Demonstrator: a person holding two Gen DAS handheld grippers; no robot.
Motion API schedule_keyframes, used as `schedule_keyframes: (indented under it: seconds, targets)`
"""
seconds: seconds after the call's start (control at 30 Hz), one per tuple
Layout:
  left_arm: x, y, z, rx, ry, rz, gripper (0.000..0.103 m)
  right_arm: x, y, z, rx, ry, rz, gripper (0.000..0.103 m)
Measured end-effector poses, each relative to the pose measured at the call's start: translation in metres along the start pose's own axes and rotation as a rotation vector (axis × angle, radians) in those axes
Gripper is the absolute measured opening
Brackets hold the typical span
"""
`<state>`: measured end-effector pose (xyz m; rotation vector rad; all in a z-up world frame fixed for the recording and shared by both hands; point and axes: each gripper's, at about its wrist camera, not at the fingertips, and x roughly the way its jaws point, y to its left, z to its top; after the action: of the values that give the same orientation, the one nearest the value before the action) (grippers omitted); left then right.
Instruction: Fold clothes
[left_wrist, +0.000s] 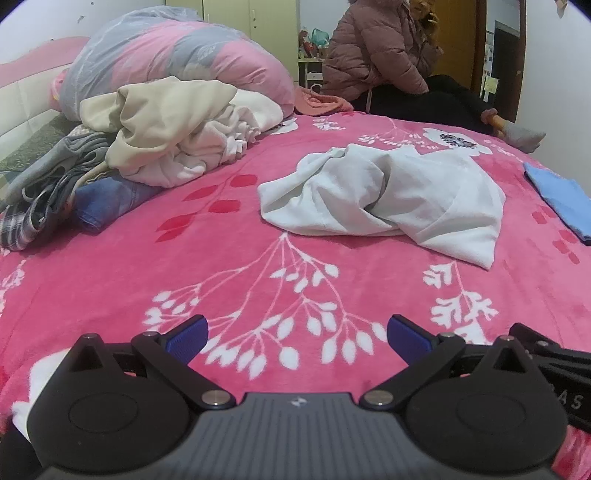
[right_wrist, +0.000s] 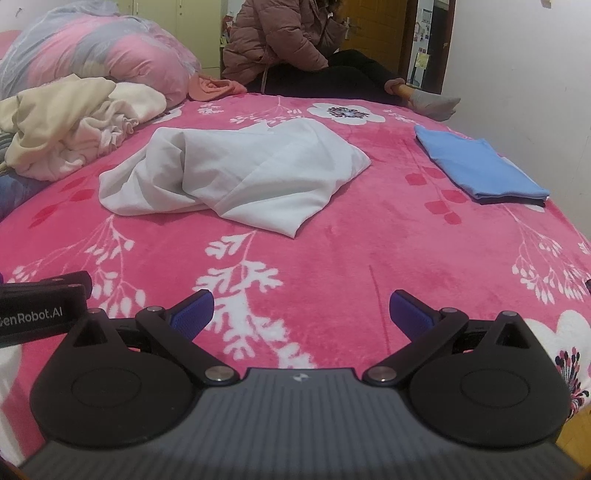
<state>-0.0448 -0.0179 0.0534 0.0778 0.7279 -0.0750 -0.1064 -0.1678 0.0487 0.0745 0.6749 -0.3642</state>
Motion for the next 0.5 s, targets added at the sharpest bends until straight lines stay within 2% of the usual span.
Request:
schedule_keyframes:
  seconds: [0.5]
  targets:
    - [0.0061, 0.0041, 0.0031, -0.009, 0.01, 0.012, 0.103, 0.0029, 0.0025, 0.0039, -0.008, 0.001, 0.003, 0.102]
